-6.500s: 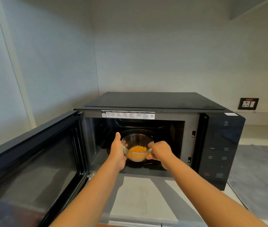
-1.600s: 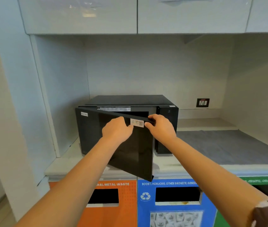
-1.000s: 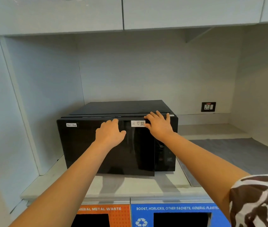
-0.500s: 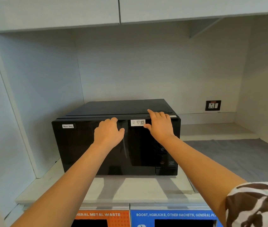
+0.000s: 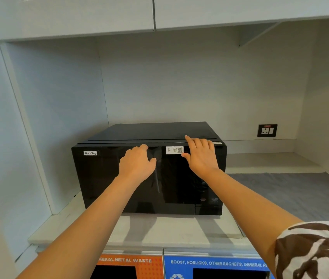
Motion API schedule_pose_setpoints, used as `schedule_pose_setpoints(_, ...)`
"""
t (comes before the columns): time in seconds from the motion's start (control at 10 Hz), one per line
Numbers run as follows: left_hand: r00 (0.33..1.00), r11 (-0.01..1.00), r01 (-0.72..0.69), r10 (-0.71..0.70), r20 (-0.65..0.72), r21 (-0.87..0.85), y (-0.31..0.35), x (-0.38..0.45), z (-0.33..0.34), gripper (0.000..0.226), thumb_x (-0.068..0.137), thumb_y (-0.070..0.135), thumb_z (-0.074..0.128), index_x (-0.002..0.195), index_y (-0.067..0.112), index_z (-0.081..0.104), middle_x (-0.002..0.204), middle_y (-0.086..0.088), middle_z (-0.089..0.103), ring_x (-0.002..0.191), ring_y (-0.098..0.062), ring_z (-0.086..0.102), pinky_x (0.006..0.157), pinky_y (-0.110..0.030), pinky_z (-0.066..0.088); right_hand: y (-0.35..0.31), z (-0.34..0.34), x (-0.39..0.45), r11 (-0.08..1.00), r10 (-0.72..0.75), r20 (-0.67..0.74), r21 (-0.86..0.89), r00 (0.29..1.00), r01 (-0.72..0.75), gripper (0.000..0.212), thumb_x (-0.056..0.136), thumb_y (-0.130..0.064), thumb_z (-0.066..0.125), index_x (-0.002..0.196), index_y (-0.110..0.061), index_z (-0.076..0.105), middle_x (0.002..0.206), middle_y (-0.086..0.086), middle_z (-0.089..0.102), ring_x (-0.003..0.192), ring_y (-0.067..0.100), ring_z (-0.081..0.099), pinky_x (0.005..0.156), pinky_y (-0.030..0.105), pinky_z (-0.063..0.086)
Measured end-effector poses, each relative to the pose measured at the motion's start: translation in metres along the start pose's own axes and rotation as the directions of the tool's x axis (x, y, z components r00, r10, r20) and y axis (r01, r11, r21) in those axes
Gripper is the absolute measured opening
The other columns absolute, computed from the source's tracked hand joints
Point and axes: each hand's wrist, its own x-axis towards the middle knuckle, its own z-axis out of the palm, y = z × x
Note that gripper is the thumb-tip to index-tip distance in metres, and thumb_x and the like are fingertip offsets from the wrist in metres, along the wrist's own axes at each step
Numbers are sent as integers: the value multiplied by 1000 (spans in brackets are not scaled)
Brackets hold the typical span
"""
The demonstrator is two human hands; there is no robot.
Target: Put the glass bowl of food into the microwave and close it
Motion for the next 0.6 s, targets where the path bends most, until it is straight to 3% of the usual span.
schedule_pose_setpoints(0.3, 999, 999, -35, 34, 30, 30, -11, -20, -26, 56, 91, 34, 51, 141, 12, 38, 136, -11, 53, 124, -30, 50, 96, -44, 48, -21, -19, -6, 996, 75, 187, -58, 979, -66, 72, 92, -48, 40, 149, -13, 12, 156, 11, 24, 145, 31, 16, 118, 51, 7)
schedule_pose_setpoints(0.4, 998, 998, -41, 39, 47, 40, -14, -29, -34, 52, 91, 33, 51, 137, 11, 41, 131, -12, 56, 118, -30, 53, 93, -43, 50, -36, -30, -11, 992, 114, 256, 18, 960, -123, 74, 91, -50, 40, 149, -14, 10, 157, 11, 19, 146, 31, 9, 117, 54, 4)
schedule_pose_setpoints(0.5, 996, 998, -60, 58, 68, 31, -17, -41, -39, 52, 91, 32, 51, 137, 10, 41, 132, -12, 56, 119, -30, 53, 94, -44, 49, -56, -42, -30, 974, 139, 249, 138, 958, -178, 71, 91, -46, 44, 148, -15, 15, 156, 11, 24, 145, 31, 13, 116, 56, 8)
schedule_pose_setpoints(0.6, 994, 995, -96, 94, 63, 29, -21, -54, -42, 53, 91, 33, 51, 138, 11, 41, 133, -11, 55, 122, -30, 51, 95, -42, 48, -74, -52, -47, 975, 134, 197, 151, 971, -165, 67, 91, -43, 46, 147, -16, 20, 154, 12, 27, 145, 30, 18, 116, 56, 10)
